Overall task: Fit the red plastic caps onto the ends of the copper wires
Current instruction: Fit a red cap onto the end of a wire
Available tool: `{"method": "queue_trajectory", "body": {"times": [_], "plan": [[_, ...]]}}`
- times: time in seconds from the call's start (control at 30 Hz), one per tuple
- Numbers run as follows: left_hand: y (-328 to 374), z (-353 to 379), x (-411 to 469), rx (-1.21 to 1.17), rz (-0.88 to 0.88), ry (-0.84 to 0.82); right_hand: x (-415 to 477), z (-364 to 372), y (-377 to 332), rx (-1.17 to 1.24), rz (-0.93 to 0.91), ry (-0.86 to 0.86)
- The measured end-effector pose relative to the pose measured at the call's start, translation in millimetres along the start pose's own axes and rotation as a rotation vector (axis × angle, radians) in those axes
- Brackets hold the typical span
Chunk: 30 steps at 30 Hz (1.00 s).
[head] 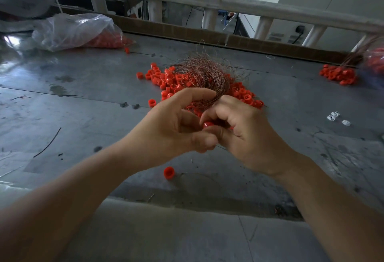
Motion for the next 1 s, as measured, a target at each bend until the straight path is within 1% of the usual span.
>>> {"method": "queue_trajectory", "body": {"times": [0.03,0.07,0.23,0.43,0.5,0.6,0.8,0.9,1.0], "plan": [[1,1,0,0.067,0.018,0.017,0,2,-1,-0.004,0.0,-0.002],[1,2,-1,0.083,0.031,0.02,-1,3,-1,-0.002,0.001,-0.003],[0,3,-1,0.063,0.065,-0.009,-3,4,-3,-0.03,0.005,-0.01],[5,6,-4,-0.027,0.1,-0.031,-4,3,-8,0.021,-0.013,0.015],[6,7,-5,-0.023,0.106,-0.039,-4,2,-9,0.019,-0.017,0.021],[4,7,-4,-0.012,0.073,-0.05,-4,3,-7,0.026,-0.001,-0.005],[-1,5,-2,-0.117,-0.025,-0.058,-3,2,-2,0.023,0.017,-0.013],[-1,-1,1,-0.128,-0.045,0.008,-2,1,-2,0.12,0.04,0.012],[-1,-10,3,-0.215,-0.04,0.073,-1,-1,0,0.163,0.081,0.033]]}}
Point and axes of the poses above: each hand's wrist, its own x-axis towards the middle knuckle, its own z-axis out of the palm, y = z × x, the point moved 5 cm from there along x, towards the middle knuckle, and after that the axes turned 7 degrees about -y, right-handed, at the moved point
